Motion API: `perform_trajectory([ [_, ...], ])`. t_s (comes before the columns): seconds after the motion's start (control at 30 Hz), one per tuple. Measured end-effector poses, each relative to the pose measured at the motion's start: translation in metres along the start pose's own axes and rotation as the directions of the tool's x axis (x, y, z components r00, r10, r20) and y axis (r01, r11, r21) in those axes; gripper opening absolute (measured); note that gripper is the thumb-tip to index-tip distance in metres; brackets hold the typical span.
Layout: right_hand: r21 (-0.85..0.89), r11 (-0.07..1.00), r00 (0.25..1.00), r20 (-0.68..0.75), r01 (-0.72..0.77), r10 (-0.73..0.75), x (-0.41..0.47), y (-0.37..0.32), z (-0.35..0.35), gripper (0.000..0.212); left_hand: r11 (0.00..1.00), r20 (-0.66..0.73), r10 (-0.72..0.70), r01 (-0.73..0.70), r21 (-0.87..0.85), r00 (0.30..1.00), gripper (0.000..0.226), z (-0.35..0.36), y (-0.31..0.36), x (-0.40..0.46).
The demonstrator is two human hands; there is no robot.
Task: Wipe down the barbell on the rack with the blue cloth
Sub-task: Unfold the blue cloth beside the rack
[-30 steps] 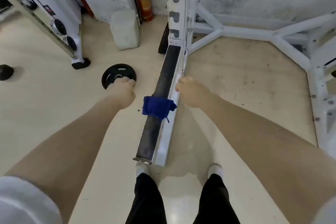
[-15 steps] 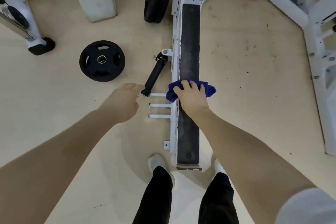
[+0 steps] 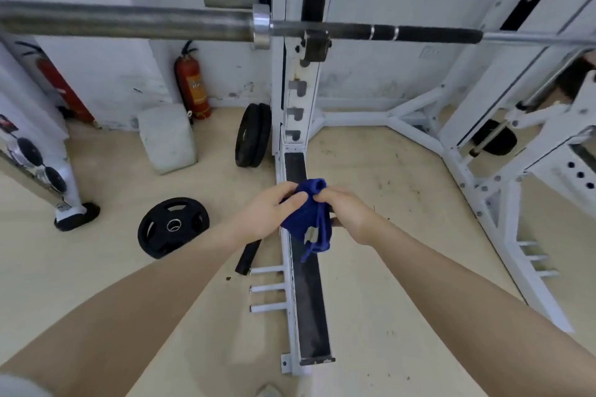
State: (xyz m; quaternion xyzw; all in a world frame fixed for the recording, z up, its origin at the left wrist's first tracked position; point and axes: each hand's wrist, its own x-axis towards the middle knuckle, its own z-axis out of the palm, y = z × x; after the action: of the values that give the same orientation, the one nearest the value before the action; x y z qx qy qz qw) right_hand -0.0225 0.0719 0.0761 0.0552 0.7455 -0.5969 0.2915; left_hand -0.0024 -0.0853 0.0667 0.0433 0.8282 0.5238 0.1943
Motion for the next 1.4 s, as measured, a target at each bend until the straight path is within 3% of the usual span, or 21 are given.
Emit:
perform_trajectory([
  [0.1,0.035,0.999,0.997,-0.078,0.012,-0.009,-0.033,-0.022,-0.008,0.016,0.996,-0.052,0.045,-0.041,0.076,0.998,0.036,0.000,0.027,-0.014],
  [0.17,0.088,0.996,0.986,-0.169,0.023,-0.008,-0.052,-0.028,-0.015,0.017,0.976,-0.068,0.095,-0.079,0.203,0.993,0.023,0.001,0.035,-0.023],
  [0.23,0.098,0.994,0.972,-0.233,0.050,-0.026,-0.070,-0.029,-0.022,0.017,0.969,-0.044,0.122,-0.109,0.222,0.992,0.006,0.003,0.042,-0.035],
  [0.37,0.050,0.998,0.955,-0.296,0.024,-0.008,-0.103,-0.025,-0.018,0.022,0.950,-0.054,0.153,-0.132,0.283,0.987,0.021,0.011,0.045,-0.057],
  [0.6,0.190,0.981,0.952,-0.292,-0.034,0.090,-0.124,-0.019,0.026,0.022,0.988,-0.169,0.080,-0.056,0.141,0.982,0.020,0.012,0.019,-0.090],
  [0.73,0.341,0.939,0.948,-0.283,-0.042,0.145,-0.124,-0.031,0.051,0.019,0.999,-0.117,0.045,-0.044,0.010,0.992,0.027,-0.011,0.000,-0.103],
  [0.83,0.428,0.904,0.958,-0.266,0.019,0.106,-0.110,-0.047,0.079,0.021,0.997,-0.102,0.068,-0.065,0.038,0.992,0.035,-0.039,-0.011,-0.111],
  [0.97,0.455,0.887,0.974,-0.226,0.077,0.031,-0.076,-0.078,0.133,0.026,0.992,-0.258,0.056,-0.082,-0.093,0.965,0.030,-0.100,-0.028,-0.119],
  [1.03,0.422,0.905,0.985,-0.171,0.045,0.030,-0.055,-0.090,0.166,0.038,0.991,-0.275,0.062,-0.093,-0.101,0.959,0.028,-0.139,-0.037,-0.123],
  [1.1,0.300,0.954,0.993,-0.117,0.002,0.035,-0.037,-0.100,0.204,0.028,0.990,-0.247,0.109,-0.129,-0.064,0.963,0.025,-0.177,-0.046,-0.128],
  [1.17,0.248,0.969,0.985,-0.168,0.009,0.034,-0.019,-0.112,0.238,0.021,0.985,-0.252,0.141,-0.161,-0.060,0.957,0.023,-0.213,-0.055,-0.133],
  [1.27,0.436,0.900,0.941,-0.301,-0.010,0.156,0.000,-0.137,0.278,0.037,0.990,-0.293,0.131,-0.138,-0.002,0.947,0.015,-0.262,-0.070,-0.138],
  [1.33,0.574,0.819,0.939,-0.287,0.012,0.188,0.011,-0.154,0.296,0.039,0.992,-0.346,0.121,-0.127,0.006,0.930,0.014,-0.288,-0.084,-0.141],
  [1.4,0.601,0.799,0.945,-0.283,0.040,0.166,0.024,-0.174,0.310,0.041,0.989,-0.418,0.140,-0.149,0.010,0.898,0.018,-0.313,-0.091,-0.140],
])
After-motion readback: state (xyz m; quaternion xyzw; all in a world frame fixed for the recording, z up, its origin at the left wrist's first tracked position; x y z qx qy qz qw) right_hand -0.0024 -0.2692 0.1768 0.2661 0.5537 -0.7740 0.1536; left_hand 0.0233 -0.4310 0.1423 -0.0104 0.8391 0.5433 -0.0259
